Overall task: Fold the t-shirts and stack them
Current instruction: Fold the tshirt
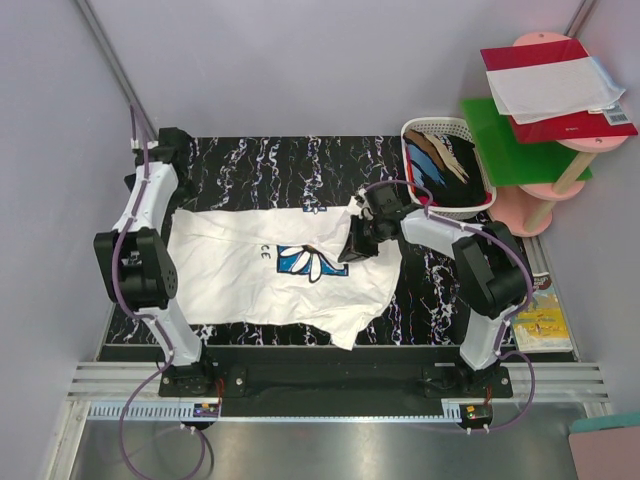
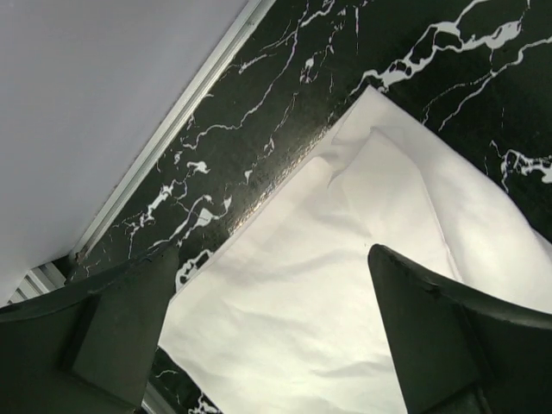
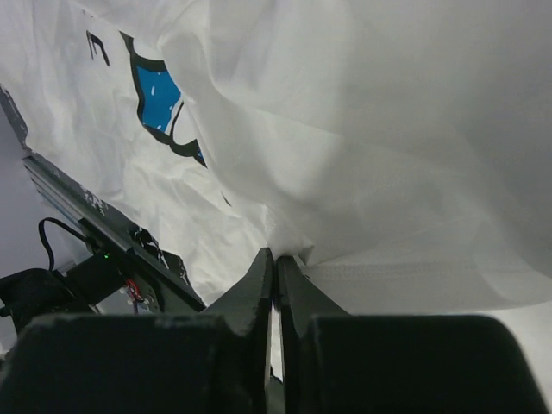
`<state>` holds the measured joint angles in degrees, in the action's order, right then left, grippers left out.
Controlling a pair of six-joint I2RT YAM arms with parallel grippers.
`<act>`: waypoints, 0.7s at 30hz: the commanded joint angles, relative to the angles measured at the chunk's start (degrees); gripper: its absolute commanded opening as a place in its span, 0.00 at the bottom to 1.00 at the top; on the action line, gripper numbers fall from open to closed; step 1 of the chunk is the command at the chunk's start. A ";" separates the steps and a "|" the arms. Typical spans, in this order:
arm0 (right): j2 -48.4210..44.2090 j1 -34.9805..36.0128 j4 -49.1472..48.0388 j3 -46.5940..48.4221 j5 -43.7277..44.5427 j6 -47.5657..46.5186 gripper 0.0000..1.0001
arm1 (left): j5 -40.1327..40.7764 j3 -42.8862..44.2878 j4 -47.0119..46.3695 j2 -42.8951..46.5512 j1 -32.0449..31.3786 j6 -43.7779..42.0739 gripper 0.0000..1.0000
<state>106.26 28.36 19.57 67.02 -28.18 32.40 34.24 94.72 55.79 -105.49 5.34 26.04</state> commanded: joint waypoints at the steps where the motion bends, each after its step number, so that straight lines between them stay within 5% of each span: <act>1: -2.46 1.17 0.20 -1.80 -2.65 0.30 0.13 | 0.30 -2.16 -2.79 6.35 -1.91 2.17 0.99; 4: -2.19 1.52 0.20 -2.86 -3.98 -0.67 0.32 | -0.31 -3.75 -3.31 7.84 -3.40 2.96 0.99; 5: -2.37 1.52 0.12 -2.95 -3.90 -0.94 0.59 | -0.49 -4.27 -3.75 8.28 -3.67 2.87 0.99; 8: -4.65 1.52 0.11 -2.78 -1.79 -1.99 0.99 | -1.46 -5.94 -4.63 8.20 -4.99 3.40 0.99; 21: -5.73 1.35 -0.32 10.48 15.17 -13.58 0.97 | -3.12 -11.04 -8.24 3.80 -9.65 4.54 0.99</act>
<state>99.92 29.47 20.64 71.90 -19.44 24.88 31.68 85.21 50.63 -101.08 -3.25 29.50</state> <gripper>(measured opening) 0.982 0.987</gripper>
